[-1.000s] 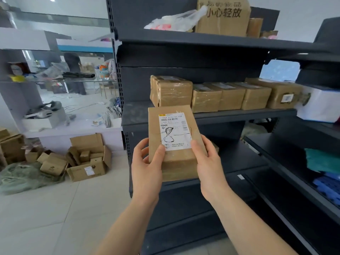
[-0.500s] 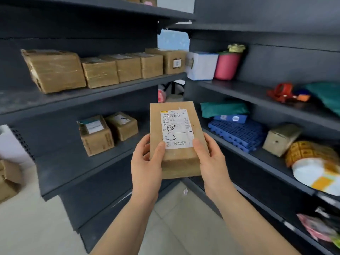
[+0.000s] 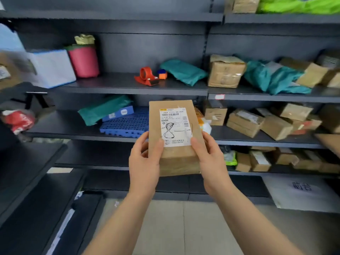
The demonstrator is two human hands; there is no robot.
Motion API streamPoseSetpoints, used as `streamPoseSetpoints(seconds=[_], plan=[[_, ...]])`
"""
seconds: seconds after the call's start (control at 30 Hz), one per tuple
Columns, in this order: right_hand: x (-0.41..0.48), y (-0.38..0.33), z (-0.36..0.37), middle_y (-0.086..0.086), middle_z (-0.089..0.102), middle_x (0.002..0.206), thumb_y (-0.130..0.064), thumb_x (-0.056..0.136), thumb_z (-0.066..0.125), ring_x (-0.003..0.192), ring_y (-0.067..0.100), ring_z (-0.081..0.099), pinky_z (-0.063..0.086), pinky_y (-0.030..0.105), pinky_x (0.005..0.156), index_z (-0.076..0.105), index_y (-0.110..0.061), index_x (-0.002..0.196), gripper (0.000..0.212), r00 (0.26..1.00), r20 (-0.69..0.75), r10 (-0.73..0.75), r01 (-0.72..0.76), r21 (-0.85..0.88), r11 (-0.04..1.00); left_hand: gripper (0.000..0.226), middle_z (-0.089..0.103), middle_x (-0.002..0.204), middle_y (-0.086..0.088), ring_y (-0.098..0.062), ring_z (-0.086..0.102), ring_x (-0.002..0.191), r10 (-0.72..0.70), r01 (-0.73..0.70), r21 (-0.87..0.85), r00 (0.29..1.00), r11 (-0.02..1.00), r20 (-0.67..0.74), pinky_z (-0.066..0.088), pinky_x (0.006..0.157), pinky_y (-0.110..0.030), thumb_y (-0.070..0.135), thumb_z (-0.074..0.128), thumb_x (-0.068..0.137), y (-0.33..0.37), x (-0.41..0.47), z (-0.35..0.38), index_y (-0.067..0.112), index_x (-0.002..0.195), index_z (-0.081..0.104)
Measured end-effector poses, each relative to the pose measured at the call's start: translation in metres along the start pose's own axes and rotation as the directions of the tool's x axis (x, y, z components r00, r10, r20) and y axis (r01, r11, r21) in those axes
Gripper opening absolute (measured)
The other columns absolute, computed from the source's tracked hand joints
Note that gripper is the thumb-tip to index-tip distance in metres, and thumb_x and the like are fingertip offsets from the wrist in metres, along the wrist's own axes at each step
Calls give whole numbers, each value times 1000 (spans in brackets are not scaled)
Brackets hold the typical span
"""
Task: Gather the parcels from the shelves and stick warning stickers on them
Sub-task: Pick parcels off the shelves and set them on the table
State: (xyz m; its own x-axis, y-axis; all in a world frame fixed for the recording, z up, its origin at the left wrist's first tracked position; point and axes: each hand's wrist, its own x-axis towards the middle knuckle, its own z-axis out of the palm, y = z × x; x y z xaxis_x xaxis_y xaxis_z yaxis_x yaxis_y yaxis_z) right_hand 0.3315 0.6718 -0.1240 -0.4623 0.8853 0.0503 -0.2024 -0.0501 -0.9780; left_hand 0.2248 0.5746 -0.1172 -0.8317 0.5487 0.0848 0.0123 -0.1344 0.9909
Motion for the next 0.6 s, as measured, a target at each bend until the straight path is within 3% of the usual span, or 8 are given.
streamPoseSetpoints(seconds=[0.17, 0.3, 0.43, 0.53, 0.6], plan=[[0, -12, -81, -11, 68, 115, -36, 89, 64, 107, 11, 64, 53, 38, 92, 57, -32, 124, 36, 968, -244, -52, 43, -41, 998, 42, 64, 112, 15, -5, 63, 101, -38, 44, -18, 964, 999, 262, 56, 87, -37, 38, 66, 87, -9, -5, 83, 36, 127, 55], [-6, -21, -152, -12, 67, 115, -44, 84, 67, 107, 11, 63, 53, 37, 90, 59, -36, 120, 38, 906, -411, -96, 68, -82, 994, 39, 64, 107, 18, -3, 64, 97, -76, 97, -28, 901, 995, 426, 57, 85, -40, 39, 67, 86, -18, -24, 154, 41, 124, 56], [-12, -37, -227, -13, 68, 111, -40, 86, 67, 104, 10, 64, 54, 32, 85, 58, -34, 122, 37, 832, -542, -118, 87, -83, 993, 38, 65, 111, 16, -7, 64, 100, -61, 92, -26, 824, 995, 563, 56, 85, -41, 40, 67, 86, -28, -50, 232, 39, 122, 56], [-17, -50, -292, -12, 66, 115, -46, 83, 67, 106, 13, 63, 54, 41, 91, 57, -36, 121, 40, 788, -601, -130, 75, -117, 990, 36, 63, 106, 18, -2, 62, 96, -48, 78, -19, 769, 997, 638, 55, 81, -32, 37, 65, 88, -32, -77, 298, 41, 121, 54], [-21, -61, -338, -10, 65, 117, -50, 79, 68, 108, 15, 63, 53, 45, 92, 56, -37, 122, 46, 759, -637, -132, 69, -123, 990, 31, 65, 105, 18, -1, 62, 94, -51, 87, -19, 730, 996, 682, 55, 82, -32, 36, 66, 87, -34, -96, 343, 44, 116, 56]])
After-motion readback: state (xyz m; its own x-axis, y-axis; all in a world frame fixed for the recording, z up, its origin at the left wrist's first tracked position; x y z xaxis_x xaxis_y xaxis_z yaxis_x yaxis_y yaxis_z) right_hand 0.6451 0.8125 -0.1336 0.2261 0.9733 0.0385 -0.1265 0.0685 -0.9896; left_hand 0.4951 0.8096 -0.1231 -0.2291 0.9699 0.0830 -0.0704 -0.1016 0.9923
